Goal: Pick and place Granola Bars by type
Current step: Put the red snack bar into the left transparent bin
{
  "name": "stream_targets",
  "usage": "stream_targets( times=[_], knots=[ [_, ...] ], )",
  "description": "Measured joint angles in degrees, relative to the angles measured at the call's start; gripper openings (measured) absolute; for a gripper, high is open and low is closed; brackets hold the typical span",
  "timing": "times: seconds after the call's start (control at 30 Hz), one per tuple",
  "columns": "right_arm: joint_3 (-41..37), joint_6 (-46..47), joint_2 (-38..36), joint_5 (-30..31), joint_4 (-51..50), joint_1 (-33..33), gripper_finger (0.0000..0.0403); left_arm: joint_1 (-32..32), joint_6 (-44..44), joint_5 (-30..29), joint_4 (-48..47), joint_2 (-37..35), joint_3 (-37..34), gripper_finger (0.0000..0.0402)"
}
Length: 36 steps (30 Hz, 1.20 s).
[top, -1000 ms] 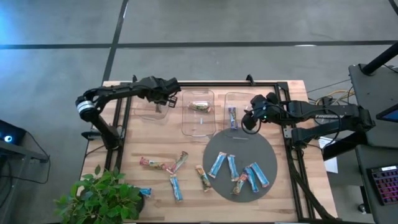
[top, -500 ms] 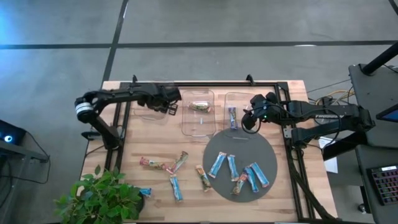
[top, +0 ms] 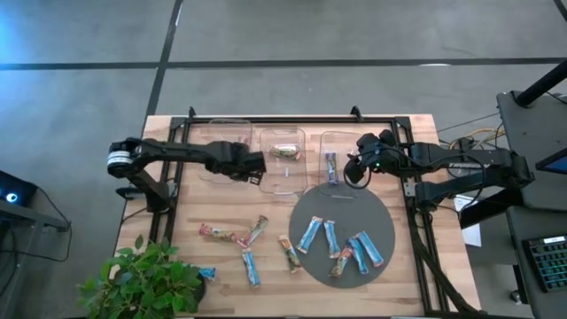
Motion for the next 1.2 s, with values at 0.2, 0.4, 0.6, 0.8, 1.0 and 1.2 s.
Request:
stream_targets(
  times=[0.2, 0.4, 0.6, 0.8, 1.0, 1.2],
  knots=[
    [0.0, -0.05, 0.0, -0.02, -0.02, -1.38, 0.0226, -5.43, 6.04, -11.05, -0.03, -0.7, 7.6, 0.0103],
    [-0.04, -1.53, 0.0, -0.41, -0.04, -1.36, 0.0226, -12.86, 15.32, -0.17, -1.15, -1.23, 12.13, 0.0104],
    [-0.19, -2.78, 0.0, -0.5, -0.03, -1.36, 0.0226, -25.16, 24.04, 12.14, -1.43, -1.21, 10.65, 0.0104],
    [-0.53, -4.11, -0.02, -0.54, 0.0, -1.36, 0.0226, -36.38, 32.19, 9.29, -1.17, -1.05, 5.54, 0.0103],
    [-1.1, -5.2, -0.02, -0.69, 0.44, -1.51, 0.0226, -38.44, 30.42, 10.07, 1.39, -0.99, -2.2, 0.0103],
    [-1.51, -5.15, -0.02, -0.7, 0.44, -1.49, 0.0226, -38.44, 31.5, 17.12, 5.69, -0.97, -8.8, 0.0103]
  ],
)
